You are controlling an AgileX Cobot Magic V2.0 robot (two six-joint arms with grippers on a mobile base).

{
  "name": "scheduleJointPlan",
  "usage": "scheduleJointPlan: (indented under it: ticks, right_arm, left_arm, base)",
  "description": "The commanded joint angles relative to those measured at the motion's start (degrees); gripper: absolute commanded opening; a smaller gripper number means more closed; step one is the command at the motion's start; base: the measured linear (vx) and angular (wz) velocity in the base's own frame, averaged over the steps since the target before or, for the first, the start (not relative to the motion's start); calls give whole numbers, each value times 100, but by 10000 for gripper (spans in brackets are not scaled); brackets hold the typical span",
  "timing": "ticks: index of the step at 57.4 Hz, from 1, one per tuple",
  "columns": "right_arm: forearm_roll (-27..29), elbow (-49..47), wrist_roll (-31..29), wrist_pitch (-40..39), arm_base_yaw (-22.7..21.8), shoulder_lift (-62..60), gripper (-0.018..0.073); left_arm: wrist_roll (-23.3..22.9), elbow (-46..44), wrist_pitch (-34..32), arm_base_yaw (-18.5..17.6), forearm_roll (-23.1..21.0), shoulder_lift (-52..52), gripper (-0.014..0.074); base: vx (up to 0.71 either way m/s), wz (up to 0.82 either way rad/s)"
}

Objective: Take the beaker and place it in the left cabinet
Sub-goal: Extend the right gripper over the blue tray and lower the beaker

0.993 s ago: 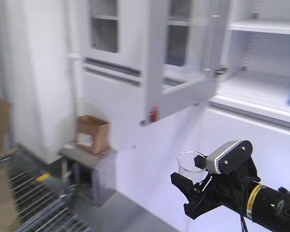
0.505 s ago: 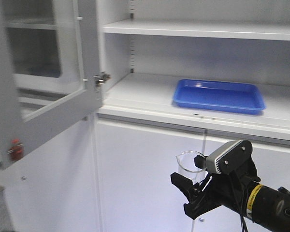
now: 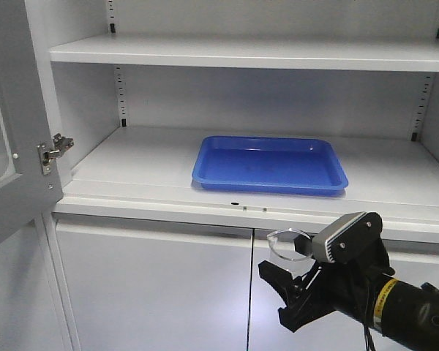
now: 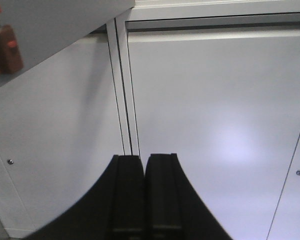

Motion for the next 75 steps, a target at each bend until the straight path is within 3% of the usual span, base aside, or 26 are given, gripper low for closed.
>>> scheduleJointPlan:
  ticks: [1,55,65,71,75]
  right_arm:
    - [134,-170,10,-435,-2,-196,-4]
    - [186,-170,-3,-589,-2,-196,-4]
    - [864,-170,-489,-645,-2,-196,-4]
    - [1523,-322,-918,-241,-2,-154,-4]
    - [1664,-540,-934,13,-2,-75,-2]
  left_arm:
    - [-20,-54,-475,-42,-11,-109,4]
    - [-20,-54,-475,-42,-11,-109,4]
    - [-20,-54,-475,-42,-11,-109,4]
    - [-20,-54,-475,-42,-11,-109,4]
    - [-20,-54,-475,-42,-11,-109,4]
  base:
    - [30,-8]
    - [25,-4]
    - [8,-2]
    - [5,-1]
    - [4,-3]
